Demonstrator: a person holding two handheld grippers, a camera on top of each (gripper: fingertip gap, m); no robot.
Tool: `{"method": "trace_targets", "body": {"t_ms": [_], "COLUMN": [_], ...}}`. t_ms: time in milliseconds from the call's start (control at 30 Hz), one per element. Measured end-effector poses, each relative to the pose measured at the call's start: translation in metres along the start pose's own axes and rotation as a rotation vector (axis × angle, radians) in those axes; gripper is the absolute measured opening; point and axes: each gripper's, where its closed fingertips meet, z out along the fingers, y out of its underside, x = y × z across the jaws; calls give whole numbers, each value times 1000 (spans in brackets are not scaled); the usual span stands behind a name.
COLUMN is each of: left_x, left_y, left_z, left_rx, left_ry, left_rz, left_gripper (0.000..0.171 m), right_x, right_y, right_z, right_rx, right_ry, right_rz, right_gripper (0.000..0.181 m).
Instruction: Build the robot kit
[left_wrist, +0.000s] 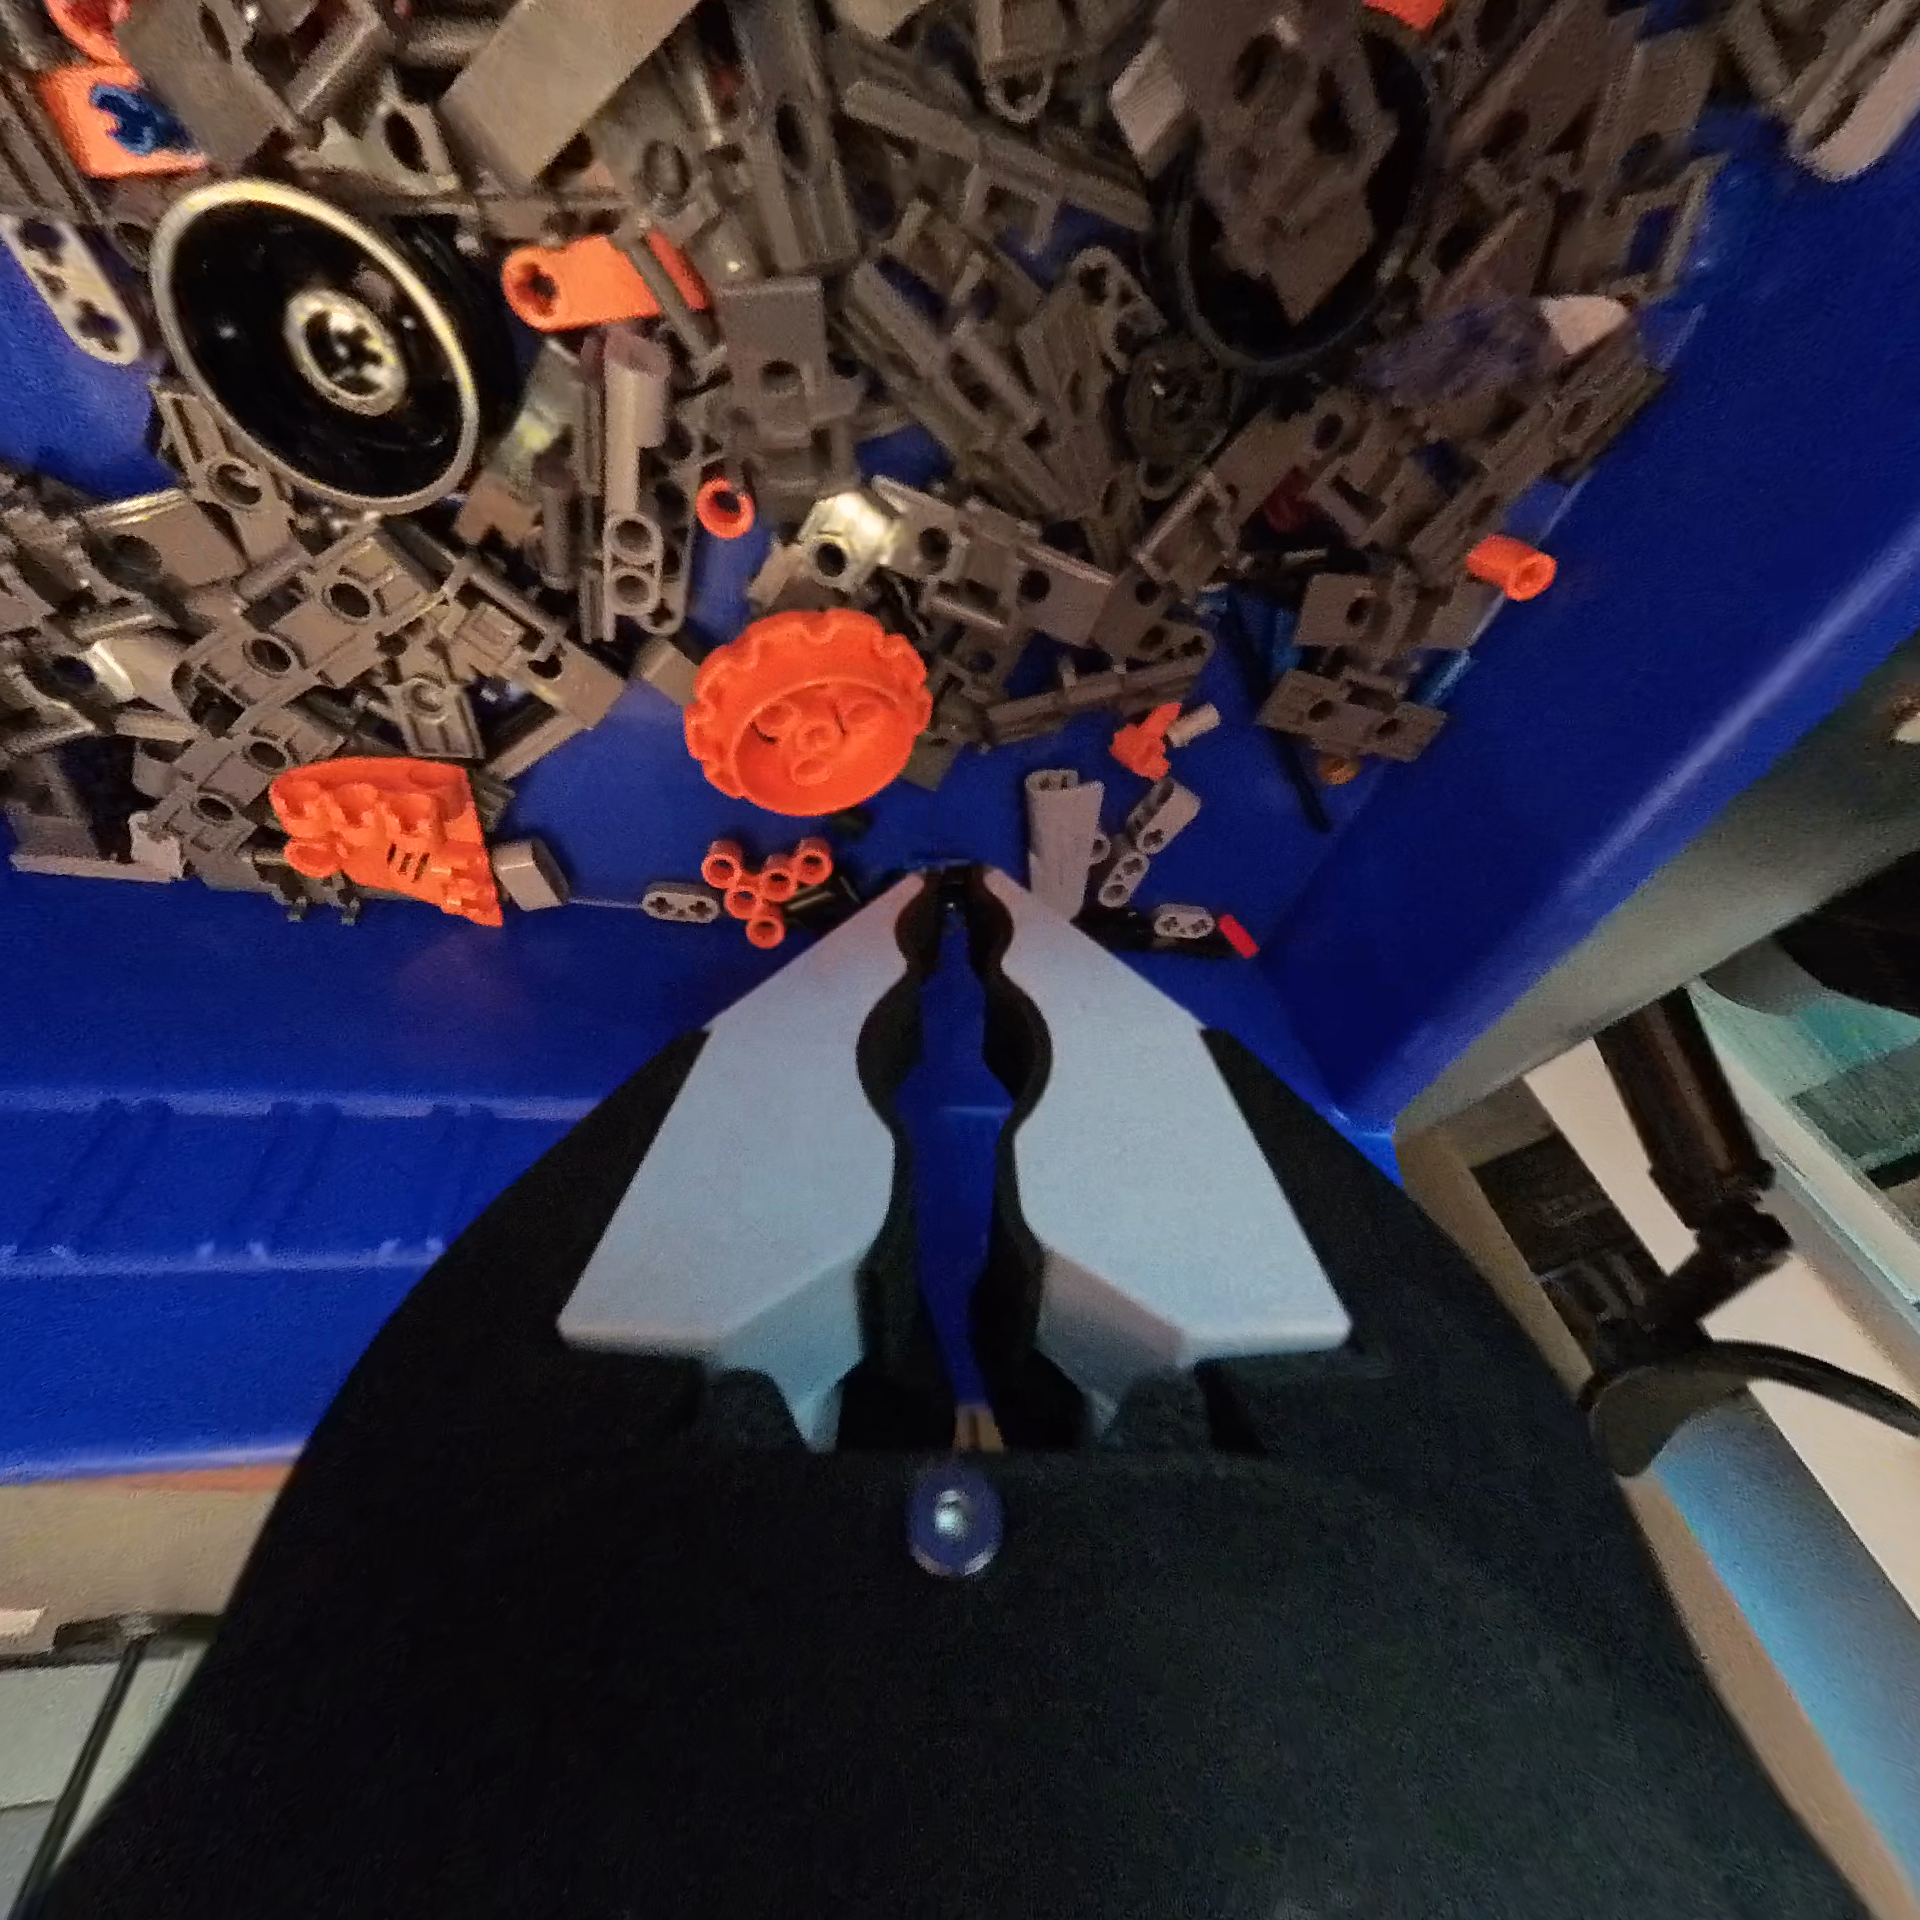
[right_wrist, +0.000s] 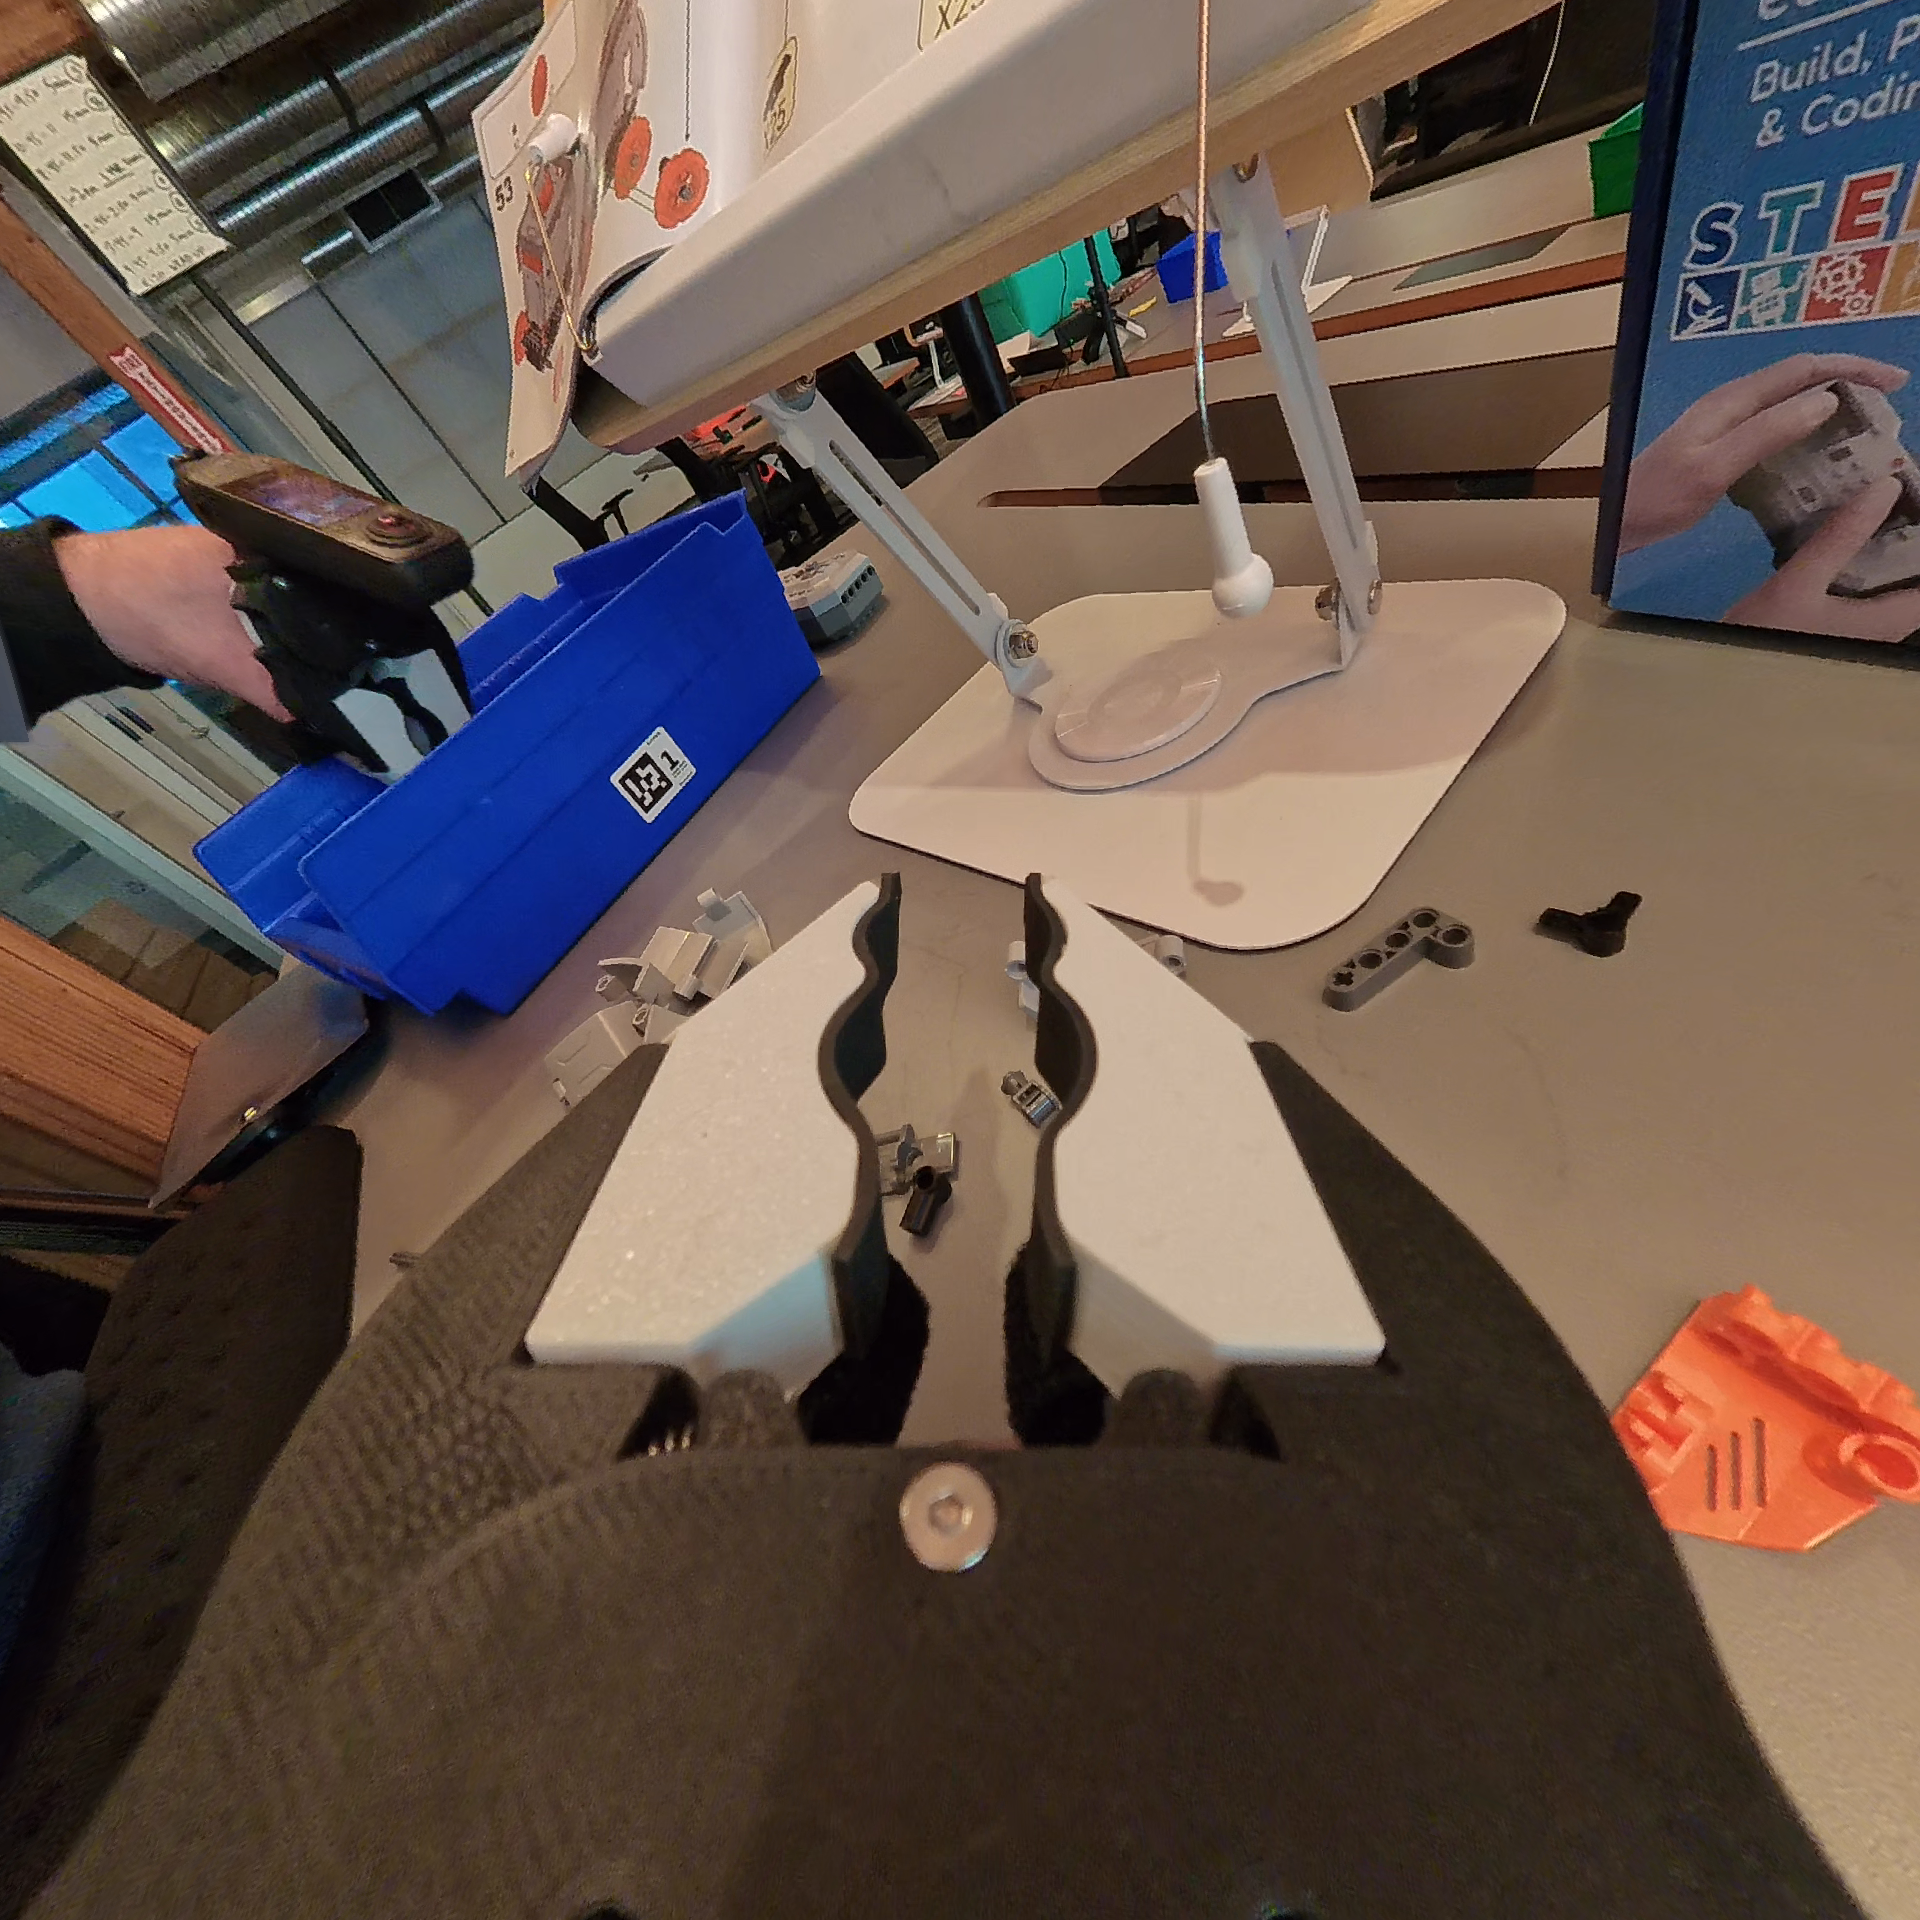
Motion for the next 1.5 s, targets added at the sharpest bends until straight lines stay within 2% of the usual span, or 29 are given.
{"method": "trace_targets", "body": {"t_ms": [167,233,300,467,533,733,933,1067,1267,1367,1500], "left_x": [-3,-10,-18,-20,-28,-31,-26,-25,-25,-23,-15], "left_y": [-1,3,0,-3,-4,-8,-8,-7,-5,-8,-31], "left_z": [-9,-4,0,13,13,14,18,17,-2,-22,-61], "left_rx": [25,2,1,-27,-33,-11,0,22,42,113,289], "left_ry": [-43,-70,-127,-138,-182,-163,-129,-133,-165,-173,-285], "left_rz": [-43,-49,-4,90,108,75,60,60,57,78,225], "left_gripper": [4,12,15,21,19,21,7,7,7,7,7], "right_x": [-1,-1,-1,-1,-1,-1,0,0,0,0,0], "right_y": [0,0,0,1,1,1,1,1,1,1,1], "right_z": [0,0,0,0,0,0,0,0,0,0,0], "right_rx": [-1,-2,-1,-4,-4,-4,-5,-5,-4,-3,-3], "right_ry": [0,1,1,2,1,1,0,0,1,1,1], "right_rz": [-4,-8,-9,-12,-11,-7,-3,-1,-2,-4,-5], "right_gripper": [21,21,21,21,21,21,21,21,21,21,21]}}
